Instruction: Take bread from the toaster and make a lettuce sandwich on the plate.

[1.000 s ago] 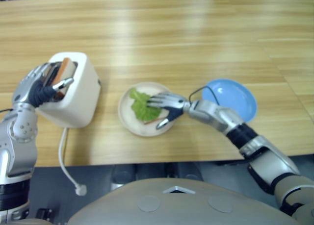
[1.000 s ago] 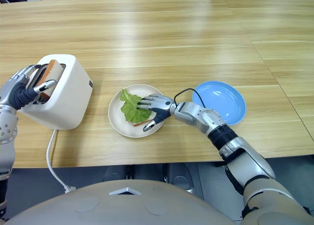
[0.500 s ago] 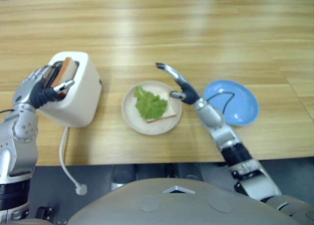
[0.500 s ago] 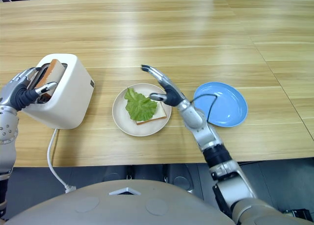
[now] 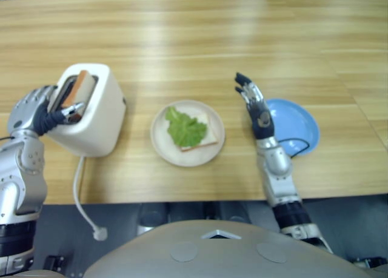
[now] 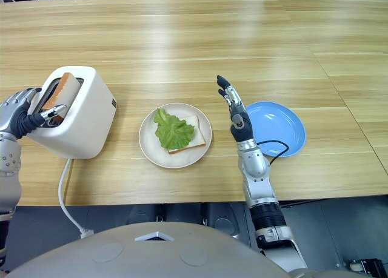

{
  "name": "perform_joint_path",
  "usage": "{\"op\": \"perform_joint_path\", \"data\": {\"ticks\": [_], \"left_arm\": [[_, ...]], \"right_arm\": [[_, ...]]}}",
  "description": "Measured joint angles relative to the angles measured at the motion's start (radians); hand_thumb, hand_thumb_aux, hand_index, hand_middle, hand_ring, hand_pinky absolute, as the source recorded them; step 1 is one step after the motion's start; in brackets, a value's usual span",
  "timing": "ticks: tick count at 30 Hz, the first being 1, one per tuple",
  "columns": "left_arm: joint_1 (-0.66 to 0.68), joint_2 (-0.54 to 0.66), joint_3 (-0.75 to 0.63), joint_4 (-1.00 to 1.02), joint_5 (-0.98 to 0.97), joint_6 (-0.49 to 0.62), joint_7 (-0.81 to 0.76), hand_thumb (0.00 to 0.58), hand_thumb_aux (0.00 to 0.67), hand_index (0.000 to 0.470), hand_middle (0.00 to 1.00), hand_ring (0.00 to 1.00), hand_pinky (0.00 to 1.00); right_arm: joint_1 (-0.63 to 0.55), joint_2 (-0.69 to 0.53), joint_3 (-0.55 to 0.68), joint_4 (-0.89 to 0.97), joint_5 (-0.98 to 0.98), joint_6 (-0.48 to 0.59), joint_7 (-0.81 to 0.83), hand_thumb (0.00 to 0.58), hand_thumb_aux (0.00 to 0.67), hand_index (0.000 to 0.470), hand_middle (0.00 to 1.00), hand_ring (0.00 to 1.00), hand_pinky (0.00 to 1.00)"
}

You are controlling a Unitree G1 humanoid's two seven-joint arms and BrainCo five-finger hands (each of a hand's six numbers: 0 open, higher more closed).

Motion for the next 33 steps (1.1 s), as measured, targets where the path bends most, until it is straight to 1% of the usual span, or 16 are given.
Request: {"op": "perform_joint_path", "data": {"ticks": [1,2,6,10,11,13,20,21,22,23,24,25,26,27,28,33], "left_arm": [[-0.004,0.000,-0.002,-0.002,0.001,-0.003,0.002,0.503,0.426,0.292,0.00,0.00,0.00],[-0.007,0.000,-0.006,-0.005,0.002,-0.005,0.003,0.516,0.447,0.307,0.00,0.00,0.00],[-0.026,0.005,-0.018,-0.008,0.003,-0.013,0.007,0.509,0.436,0.299,0.00,0.00,0.00],[-0.031,0.005,-0.028,-0.004,-0.001,-0.025,0.008,0.521,0.457,0.314,0.00,0.00,0.00],[-0.034,0.005,-0.030,-0.002,-0.001,-0.028,0.008,0.566,0.565,0.388,0.00,0.00,0.00],[-0.044,0.005,-0.031,0.002,-0.004,-0.033,0.011,0.580,0.670,0.460,0.00,0.00,0.00],[-0.067,0.005,-0.023,0.012,-0.048,-0.065,0.044,0.580,0.670,0.460,0.00,0.00,0.00],[-0.069,0.002,-0.016,0.014,-0.061,-0.072,0.050,0.580,0.670,0.460,0.05,0.05,0.05],[-0.073,-0.002,-0.009,0.014,-0.071,-0.076,0.055,0.580,0.670,0.460,0.35,0.35,0.35],[-0.076,-0.006,-0.003,0.014,-0.084,-0.082,0.061,0.580,0.670,0.460,0.35,0.35,0.35],[-0.080,-0.010,0.007,0.014,-0.098,-0.089,0.070,0.580,0.670,0.460,0.86,0.86,0.86],[-0.085,-0.012,0.016,0.014,-0.112,-0.097,0.076,0.580,0.670,0.460,0.86,0.86,0.86],[-0.089,-0.013,0.024,0.014,-0.122,-0.104,0.081,0.580,0.670,0.460,0.95,0.95,0.95],[-0.091,-0.014,0.027,0.014,-0.129,-0.107,0.085,0.580,0.670,0.460,0.95,0.95,0.95],[-0.095,-0.016,0.031,0.014,-0.138,-0.114,0.092,0.580,0.670,0.460,1.00,1.00,1.00],[-0.108,-0.018,0.049,0.019,-0.172,-0.144,0.125,0.580,0.670,0.460,1.00,1.00,1.00]], "right_arm": [[0.004,0.002,-0.008,0.000,0.002,0.005,0.003,0.000,0.000,0.000,0.00,0.00,0.00],[0.005,0.004,-0.013,0.000,0.008,0.011,0.007,0.000,0.000,0.000,0.00,0.00,0.00],[0.010,0.023,-0.024,0.000,0.021,0.020,0.016,0.000,0.000,0.000,0.00,0.00,0.00],[0.015,0.030,-0.034,0.000,0.021,0.024,0.020,0.000,0.000,0.000,0.00,0.00,0.00],[0.015,0.034,-0.040,0.000,0.021,0.026,0.020,0.000,0.000,0.000,0.00,0.00,0.00],[0.014,0.038,-0.046,0.000,0.019,0.030,0.021,0.000,0.000,0.000,0.00,0.00,0.00],[0.013,0.046,-0.049,0.005,-0.003,0.034,0.023,0.000,0.000,0.000,0.00,0.00,0.00],[0.012,0.048,-0.049,0.007,-0.005,0.034,0.023,0.000,0.000,0.000,0.00,0.00,0.00],[0.012,0.050,-0.049,0.009,-0.005,0.034,0.024,0.000,0.000,0.000,0.00,0.00,0.00],[0.012,0.050,-0.049,0.010,-0.005,0.034,0.024,0.000,0.000,0.000,0.00,0.00,0.00],[0.011,0.051,-0.050,0.011,-0.006,0.034,0.024,0.000,0.000,0.000,0.00,0.00,0.00],[0.009,0.053,-0.049,0.012,-0.006,0.034,0.024,0.000,0.000,0.000,0.00,0.00,0.00],[0.007,0.055,-0.049,0.012,-0.007,0.034,0.024,0.000,0.000,0.000,0.00,0.00,0.00],[0.005,0.056,-0.049,0.012,-0.009,0.034,0.024,0.000,0.000,0.000,0.00,0.00,0.00],[0.004,0.057,-0.049,0.013,-0.010,0.034,0.025,0.000,0.000,0.000,0.00,0.00,0.00],[0.004,0.057,-0.050,0.017,-0.017,0.032,0.030,0.000,0.000,0.000,0.00,0.00,0.00]]}}
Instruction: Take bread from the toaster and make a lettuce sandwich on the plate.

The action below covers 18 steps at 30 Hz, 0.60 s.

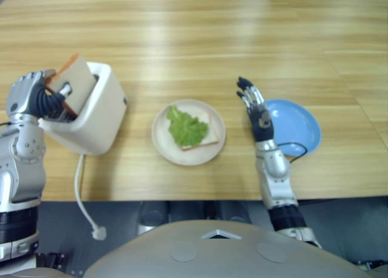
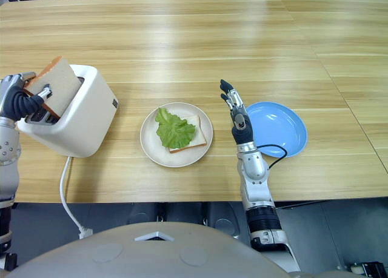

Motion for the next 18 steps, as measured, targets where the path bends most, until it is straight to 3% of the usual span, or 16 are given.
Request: {"op": "perform_joint_path", "data": {"ticks": [9,18], "left_arm": [[-0.052,-0.005,0.056,0.024,-0.063,-0.057,0.075,0.580,0.670,0.460,1.00,1.00,1.00],[-0.173,0.005,0.088,-0.051,-0.082,-0.133,0.111,0.580,0.670,0.460,1.00,1.00,1.00]], "right_arm": [[-0.001,-0.008,0.002,0.020,-0.016,-0.026,0.021,0.000,0.000,0.000,0.00,0.00,0.00],[-0.021,-0.049,0.003,0.059,-0.093,-0.156,0.035,0.000,0.000,0.000,0.00,0.00,0.00]]}}
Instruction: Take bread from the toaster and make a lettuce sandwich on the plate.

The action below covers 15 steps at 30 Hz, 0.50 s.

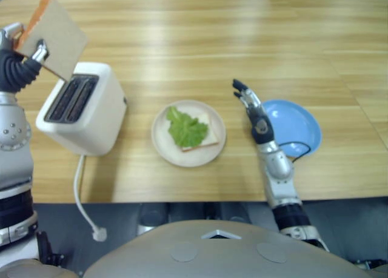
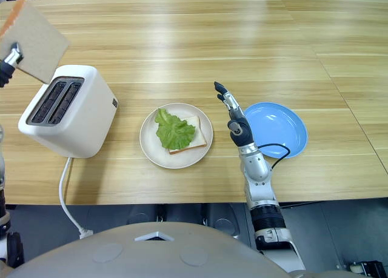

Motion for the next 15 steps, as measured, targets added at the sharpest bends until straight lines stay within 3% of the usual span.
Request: {"op": "perform_joint_path", "data": {"ticks": [6,15], "left_arm": [[-0.098,-0.019,-0.110,-0.075,-0.096,-0.065,-0.079,0.580,0.670,0.460,1.00,1.00,1.00],[-0.155,-0.131,-0.393,-0.062,-0.354,-0.023,-0.361,0.580,0.670,0.460,1.00,1.00,1.00]], "right_arm": [[-0.027,-0.026,-0.005,0.028,-0.122,-0.118,-0.048,0.000,0.000,0.000,0.00,0.00,0.00],[-0.070,-0.085,-0.096,-0.047,-0.311,-0.254,-0.163,0.000,0.000,0.000,0.00,0.00,0.00]]}}
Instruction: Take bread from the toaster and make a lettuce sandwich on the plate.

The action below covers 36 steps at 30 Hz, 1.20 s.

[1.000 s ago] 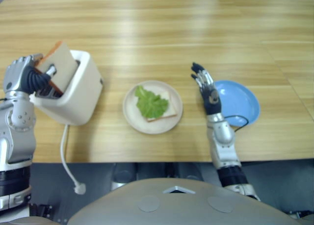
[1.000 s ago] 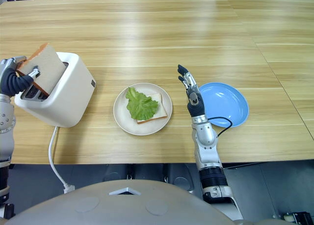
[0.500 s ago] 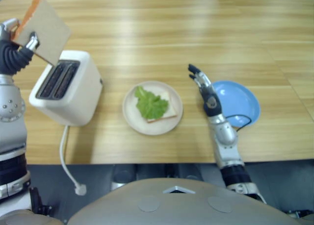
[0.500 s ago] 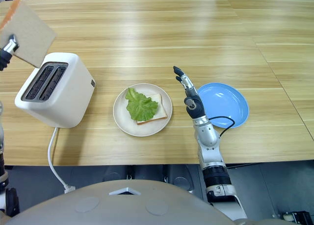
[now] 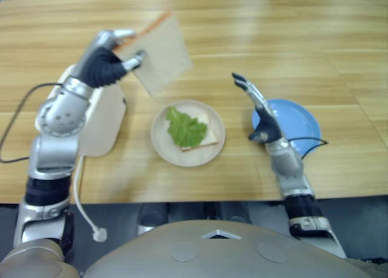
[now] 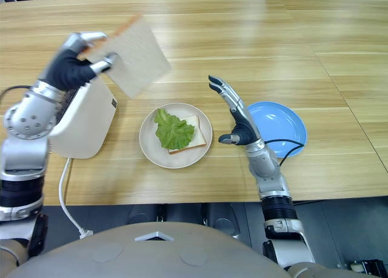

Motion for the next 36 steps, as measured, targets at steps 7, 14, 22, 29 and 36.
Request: {"op": "perform_joint_path", "data": {"ticks": [7,14,22,29,36], "left_arm": [[0.001,-0.065,-0.178,0.182,-0.067,0.029,-0.168,0.580,0.670,0.460,1.00,1.00,1.00],[-0.017,-0.115,-0.249,0.369,-0.076,0.031,-0.229,0.580,0.670,0.460,1.00,1.00,1.00],[-0.096,-0.163,-0.310,0.674,0.010,-0.064,-0.191,0.580,0.670,0.460,1.00,1.00,1.00],[-0.136,-0.186,-0.328,0.844,0.066,-0.145,-0.141,0.580,0.670,0.460,1.00,1.00,1.00],[-0.161,-0.212,-0.333,0.946,0.103,-0.213,-0.101,0.580,0.670,0.460,1.00,1.00,1.00]], "right_arm": [[-0.007,-0.056,-0.031,-0.068,-0.300,-0.089,-0.077,0.000,0.000,0.000,0.00,0.00,0.00],[-0.031,-0.133,0.045,-0.051,-0.484,-0.061,-0.121,0.000,0.000,0.000,0.00,0.00,0.00],[-0.071,-0.245,0.227,0.109,-0.592,0.087,-0.088,0.000,0.000,0.000,0.00,0.00,0.00],[-0.128,-0.288,0.324,0.171,-0.611,0.179,-0.103,0.000,0.000,0.000,0.00,0.00,0.00],[-0.159,-0.298,0.385,0.179,-0.610,0.226,-0.131,0.000,0.000,0.000,0.00,0.00,0.00]]}}
